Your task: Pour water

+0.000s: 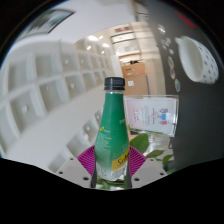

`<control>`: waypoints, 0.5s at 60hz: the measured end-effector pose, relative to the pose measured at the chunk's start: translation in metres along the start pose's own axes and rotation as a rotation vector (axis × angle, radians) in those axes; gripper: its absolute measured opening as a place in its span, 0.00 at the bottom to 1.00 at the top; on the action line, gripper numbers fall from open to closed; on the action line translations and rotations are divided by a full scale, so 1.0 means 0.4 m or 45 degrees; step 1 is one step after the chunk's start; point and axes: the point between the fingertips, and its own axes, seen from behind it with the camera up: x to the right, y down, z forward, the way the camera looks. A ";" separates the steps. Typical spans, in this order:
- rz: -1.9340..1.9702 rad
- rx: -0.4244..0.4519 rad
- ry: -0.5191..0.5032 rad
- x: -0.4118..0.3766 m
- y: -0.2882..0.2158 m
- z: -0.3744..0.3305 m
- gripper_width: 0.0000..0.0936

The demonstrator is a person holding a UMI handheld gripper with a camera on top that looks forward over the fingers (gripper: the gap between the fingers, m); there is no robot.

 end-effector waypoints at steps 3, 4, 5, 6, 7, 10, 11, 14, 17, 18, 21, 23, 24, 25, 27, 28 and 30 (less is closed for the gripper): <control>0.191 0.040 -0.047 0.013 -0.056 0.003 0.43; 0.240 0.057 -0.050 -0.019 -0.041 -0.041 0.43; 0.292 0.076 -0.060 0.012 -0.076 -0.008 0.43; 0.335 0.090 -0.064 0.023 -0.094 -0.006 0.43; 0.372 0.095 -0.071 0.033 -0.105 -0.007 0.43; 0.461 0.116 -0.081 0.060 -0.136 -0.016 0.43; 0.485 0.135 -0.071 0.075 -0.151 -0.020 0.43; 0.531 0.151 -0.057 0.093 -0.163 -0.036 0.43; 0.557 0.164 -0.040 0.117 -0.180 -0.047 0.42; 0.560 0.161 -0.038 0.120 -0.182 -0.050 0.43; 0.556 0.149 -0.035 0.120 -0.184 -0.054 0.43; 0.550 0.141 -0.022 0.108 -0.170 -0.079 0.42; 0.547 0.131 -0.019 0.119 -0.171 -0.058 0.42; 0.544 0.119 -0.020 0.120 -0.171 -0.049 0.42; 0.531 0.097 -0.019 0.113 -0.166 -0.044 0.42; 0.516 0.083 -0.018 0.106 -0.161 -0.042 0.42; 0.468 0.052 -0.014 0.089 -0.149 -0.035 0.43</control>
